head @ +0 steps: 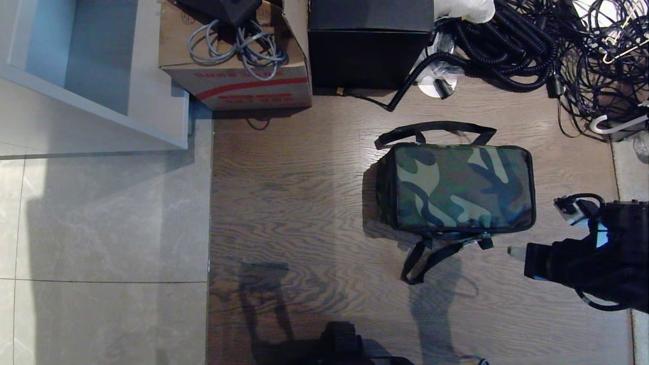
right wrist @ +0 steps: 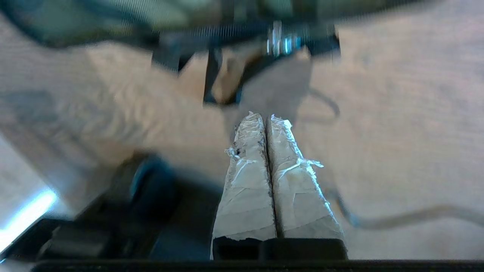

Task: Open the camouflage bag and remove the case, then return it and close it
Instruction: Open the top of the storage box

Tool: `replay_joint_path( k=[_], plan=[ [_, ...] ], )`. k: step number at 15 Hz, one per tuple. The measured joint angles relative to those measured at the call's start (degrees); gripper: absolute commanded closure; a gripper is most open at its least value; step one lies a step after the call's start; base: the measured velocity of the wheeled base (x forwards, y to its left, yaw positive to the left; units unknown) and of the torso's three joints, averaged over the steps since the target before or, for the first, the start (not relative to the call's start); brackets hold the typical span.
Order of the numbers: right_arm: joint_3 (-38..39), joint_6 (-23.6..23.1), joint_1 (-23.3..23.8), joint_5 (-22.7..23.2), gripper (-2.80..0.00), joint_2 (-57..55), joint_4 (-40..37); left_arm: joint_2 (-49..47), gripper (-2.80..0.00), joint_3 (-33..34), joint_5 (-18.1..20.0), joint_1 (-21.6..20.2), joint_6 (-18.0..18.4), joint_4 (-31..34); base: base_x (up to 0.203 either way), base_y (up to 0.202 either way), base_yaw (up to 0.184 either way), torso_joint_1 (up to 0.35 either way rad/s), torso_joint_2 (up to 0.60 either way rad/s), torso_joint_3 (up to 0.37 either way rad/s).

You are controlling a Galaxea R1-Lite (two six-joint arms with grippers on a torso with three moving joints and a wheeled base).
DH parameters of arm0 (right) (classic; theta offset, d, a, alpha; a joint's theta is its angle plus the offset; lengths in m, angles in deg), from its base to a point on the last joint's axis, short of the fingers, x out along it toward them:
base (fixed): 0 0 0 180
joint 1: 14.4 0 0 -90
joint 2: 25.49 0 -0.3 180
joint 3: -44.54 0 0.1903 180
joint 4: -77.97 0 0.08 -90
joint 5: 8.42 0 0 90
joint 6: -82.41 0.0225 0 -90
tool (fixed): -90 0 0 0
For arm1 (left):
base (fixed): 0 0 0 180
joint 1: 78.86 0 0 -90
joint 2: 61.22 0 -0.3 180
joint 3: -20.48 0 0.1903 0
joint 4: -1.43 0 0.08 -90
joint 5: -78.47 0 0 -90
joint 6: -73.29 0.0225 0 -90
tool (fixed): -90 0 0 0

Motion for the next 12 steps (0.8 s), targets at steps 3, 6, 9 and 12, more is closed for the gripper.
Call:
replay_joint_path(
  k=[3,6,9,12],
  plan=[
    [1.6,-6.5,1.2,3.7,-2.8,-6.4,4.2,0.0,0.0,0.0,0.0,0.0,0.0,0.0,0.0,0.0,0.0,0.0,0.0,0.0],
    [3.6,-10.3,1.5,3.7,-2.8,-12.6,12.7,0.0,0.0,0.0,0.0,0.0,0.0,0.0,0.0,0.0,0.0,0.0,0.0,0.0],
    [6.5,-12.1,1.5,3.4,-2.8,-20.9,28.3,0.0,0.0,0.0,0.0,0.0,0.0,0.0,0.0,0.0,0.0,0.0,0.0,0.0],
    [9.7,-12.3,1.5,3.7,-2.8,-29.6,44.2,0.0,0.0,0.0,0.0,0.0,0.0,0.0,0.0,0.0,0.0,0.0,0.0,0.0]
  ],
)
